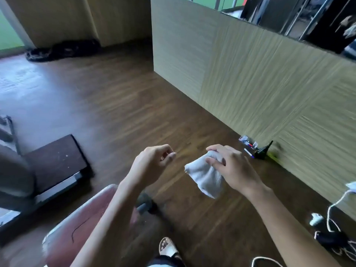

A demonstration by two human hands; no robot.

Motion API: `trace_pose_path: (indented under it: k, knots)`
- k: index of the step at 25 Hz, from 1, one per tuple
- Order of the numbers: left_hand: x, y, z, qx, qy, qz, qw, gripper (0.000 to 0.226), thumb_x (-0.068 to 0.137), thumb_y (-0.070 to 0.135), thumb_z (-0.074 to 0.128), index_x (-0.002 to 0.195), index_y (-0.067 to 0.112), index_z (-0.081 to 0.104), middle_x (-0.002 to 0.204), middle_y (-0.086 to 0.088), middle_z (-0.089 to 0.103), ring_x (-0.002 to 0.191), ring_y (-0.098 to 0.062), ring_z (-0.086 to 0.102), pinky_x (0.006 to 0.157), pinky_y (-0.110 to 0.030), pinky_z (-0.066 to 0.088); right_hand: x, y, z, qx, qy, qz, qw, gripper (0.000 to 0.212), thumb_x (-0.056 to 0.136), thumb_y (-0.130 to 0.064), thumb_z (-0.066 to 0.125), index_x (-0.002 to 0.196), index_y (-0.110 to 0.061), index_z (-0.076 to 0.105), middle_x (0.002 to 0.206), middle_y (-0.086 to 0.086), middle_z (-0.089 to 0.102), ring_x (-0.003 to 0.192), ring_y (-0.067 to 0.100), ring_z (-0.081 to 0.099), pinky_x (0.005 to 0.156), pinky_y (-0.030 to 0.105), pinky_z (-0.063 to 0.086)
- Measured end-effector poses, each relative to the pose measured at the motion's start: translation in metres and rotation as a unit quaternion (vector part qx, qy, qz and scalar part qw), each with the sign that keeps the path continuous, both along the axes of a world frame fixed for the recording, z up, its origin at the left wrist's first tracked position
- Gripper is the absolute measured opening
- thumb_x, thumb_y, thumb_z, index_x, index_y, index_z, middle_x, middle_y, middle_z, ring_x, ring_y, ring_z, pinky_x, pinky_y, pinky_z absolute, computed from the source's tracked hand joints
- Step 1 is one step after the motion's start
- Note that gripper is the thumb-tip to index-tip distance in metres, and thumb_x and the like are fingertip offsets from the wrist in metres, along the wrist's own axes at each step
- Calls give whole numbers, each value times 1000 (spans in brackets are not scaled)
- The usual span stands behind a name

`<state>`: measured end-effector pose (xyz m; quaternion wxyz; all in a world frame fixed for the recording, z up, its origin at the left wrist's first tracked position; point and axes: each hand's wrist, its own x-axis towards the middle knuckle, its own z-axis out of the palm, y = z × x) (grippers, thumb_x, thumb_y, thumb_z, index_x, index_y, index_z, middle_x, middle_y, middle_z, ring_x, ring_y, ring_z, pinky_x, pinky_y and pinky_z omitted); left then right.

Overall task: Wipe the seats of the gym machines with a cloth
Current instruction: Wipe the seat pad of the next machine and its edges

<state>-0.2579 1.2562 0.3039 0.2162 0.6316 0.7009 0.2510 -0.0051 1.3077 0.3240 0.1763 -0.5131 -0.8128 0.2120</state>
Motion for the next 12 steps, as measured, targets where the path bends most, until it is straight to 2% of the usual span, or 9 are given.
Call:
trace_pose_path:
  k: [4,7,12]
  knots:
    - [-35,71,12,12,1,55,998,21,94,48,53,88,29,62,76,9,67,76,-18,62,74,-39,55,-58,103,13,35,-4,69,997,29,95,-49,60,121,-35,63,91,-9,57,82,13,58,76,28,46]
    - [-66,101,12,8,1,106,994,23,92,50,52,87,30,62,76,9,68,77,-19,63,75,-40,55,-105,164,16,41,9,133,990,26,95,-48,60,117,-34,63,89,-7,60,80,11,56,76,29,47]
    - [-118,128,-5,-9,5,224,975,21,94,48,56,88,30,64,77,12,68,76,-16,61,75,-39,55,-182,254,0,21,11,286,958,21,94,-48,61,111,-36,62,92,-8,63,81,8,58,70,22,40]
